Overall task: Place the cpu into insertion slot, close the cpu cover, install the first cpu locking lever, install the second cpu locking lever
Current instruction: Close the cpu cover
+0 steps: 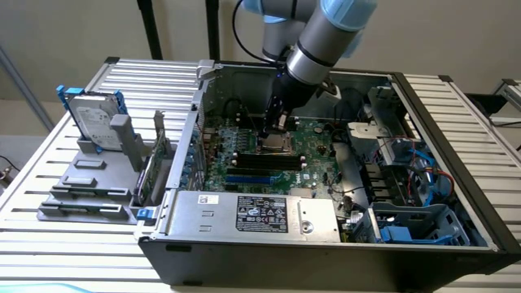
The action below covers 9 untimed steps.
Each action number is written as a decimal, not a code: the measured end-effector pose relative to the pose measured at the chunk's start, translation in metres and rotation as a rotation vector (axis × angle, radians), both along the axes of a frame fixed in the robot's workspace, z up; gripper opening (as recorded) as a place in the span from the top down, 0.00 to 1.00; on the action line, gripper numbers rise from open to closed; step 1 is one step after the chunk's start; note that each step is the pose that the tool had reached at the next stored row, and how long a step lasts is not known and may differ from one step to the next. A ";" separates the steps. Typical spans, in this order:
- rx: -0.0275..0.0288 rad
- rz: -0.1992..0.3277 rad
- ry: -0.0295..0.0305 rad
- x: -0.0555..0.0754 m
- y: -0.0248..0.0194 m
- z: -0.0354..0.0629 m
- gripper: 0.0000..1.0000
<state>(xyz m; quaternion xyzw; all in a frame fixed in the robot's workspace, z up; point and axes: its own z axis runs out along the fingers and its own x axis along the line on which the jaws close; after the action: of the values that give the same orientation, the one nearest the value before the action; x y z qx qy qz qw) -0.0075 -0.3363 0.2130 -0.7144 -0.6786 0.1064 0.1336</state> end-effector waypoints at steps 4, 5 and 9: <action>-0.0002 -0.007 0.0000 -0.007 0.0000 -0.0059 0.89; 0.0000 -0.009 -0.0001 -0.007 0.0000 -0.0068 0.89; -0.0002 -0.011 -0.0001 -0.007 0.0000 -0.0094 0.89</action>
<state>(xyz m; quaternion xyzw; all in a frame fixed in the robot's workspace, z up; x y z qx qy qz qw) -0.0149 -0.3363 0.2036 -0.7180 -0.6747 0.1057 0.1341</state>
